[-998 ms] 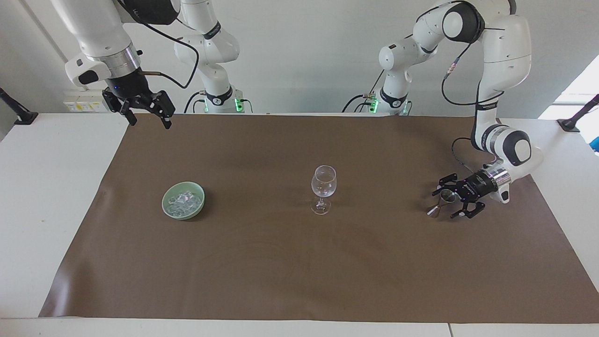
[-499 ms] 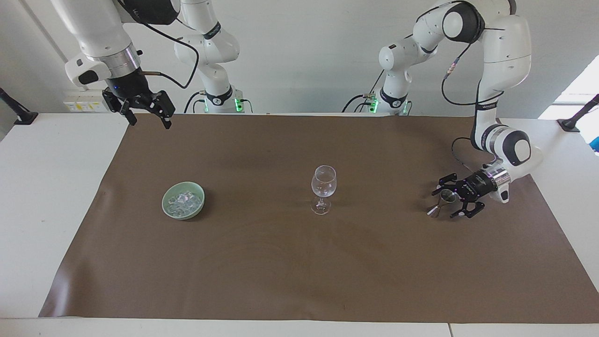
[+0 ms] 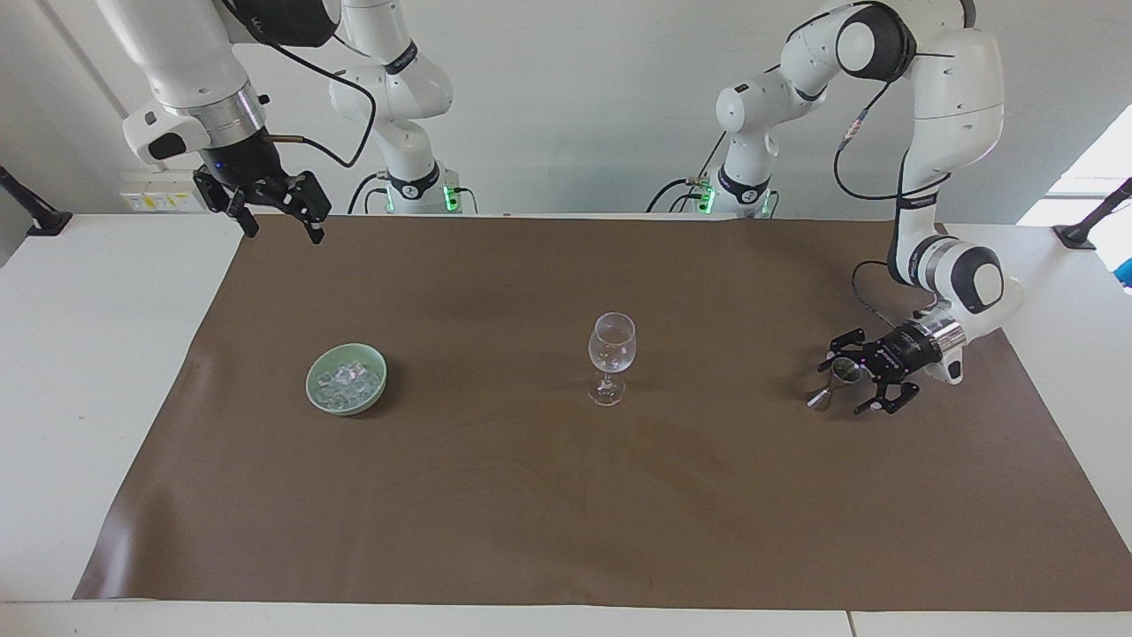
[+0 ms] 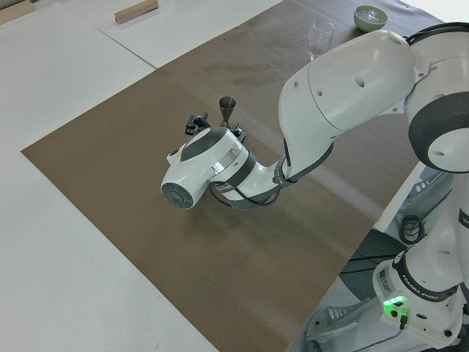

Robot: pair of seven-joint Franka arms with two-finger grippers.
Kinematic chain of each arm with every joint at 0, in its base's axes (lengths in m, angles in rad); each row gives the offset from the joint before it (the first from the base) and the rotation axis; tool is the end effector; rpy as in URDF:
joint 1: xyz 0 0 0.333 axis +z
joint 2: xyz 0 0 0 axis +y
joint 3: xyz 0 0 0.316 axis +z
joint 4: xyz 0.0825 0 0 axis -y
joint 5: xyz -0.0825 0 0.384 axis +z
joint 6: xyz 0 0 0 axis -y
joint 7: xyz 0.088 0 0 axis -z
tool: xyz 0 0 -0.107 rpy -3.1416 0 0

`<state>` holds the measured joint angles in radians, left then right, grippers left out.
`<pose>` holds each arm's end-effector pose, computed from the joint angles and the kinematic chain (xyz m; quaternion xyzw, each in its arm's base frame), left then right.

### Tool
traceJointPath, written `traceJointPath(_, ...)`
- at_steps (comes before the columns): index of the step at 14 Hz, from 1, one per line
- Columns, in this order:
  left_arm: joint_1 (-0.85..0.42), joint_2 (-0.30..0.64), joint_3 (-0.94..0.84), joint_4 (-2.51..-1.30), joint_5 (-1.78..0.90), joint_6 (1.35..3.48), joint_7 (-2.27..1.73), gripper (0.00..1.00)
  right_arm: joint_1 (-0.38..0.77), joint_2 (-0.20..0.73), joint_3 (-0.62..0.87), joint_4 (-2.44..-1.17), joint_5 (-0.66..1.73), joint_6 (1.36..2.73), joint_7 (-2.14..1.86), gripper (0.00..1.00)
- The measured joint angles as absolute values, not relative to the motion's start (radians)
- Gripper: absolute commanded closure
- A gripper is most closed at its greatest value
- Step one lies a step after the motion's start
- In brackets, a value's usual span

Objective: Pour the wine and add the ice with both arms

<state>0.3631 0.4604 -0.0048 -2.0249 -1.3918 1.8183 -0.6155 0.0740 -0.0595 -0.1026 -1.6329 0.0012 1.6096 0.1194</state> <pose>0.5626 0.1244 0.2284 0.4757 0.6499 -0.3182 0.5000 0.5394 -0.0170 0.6309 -0.9971 0.0739 -0.0178 0.0045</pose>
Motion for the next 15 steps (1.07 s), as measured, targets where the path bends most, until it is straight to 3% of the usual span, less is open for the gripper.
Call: traceJointPath(15, 0.363, 0.46, -0.009, -2.068, -1.476, 1.814, -0.617, 0.04, 0.074, -0.059, -0.103, -1.633, 0.001, 1.61, 0.119, 0.0)
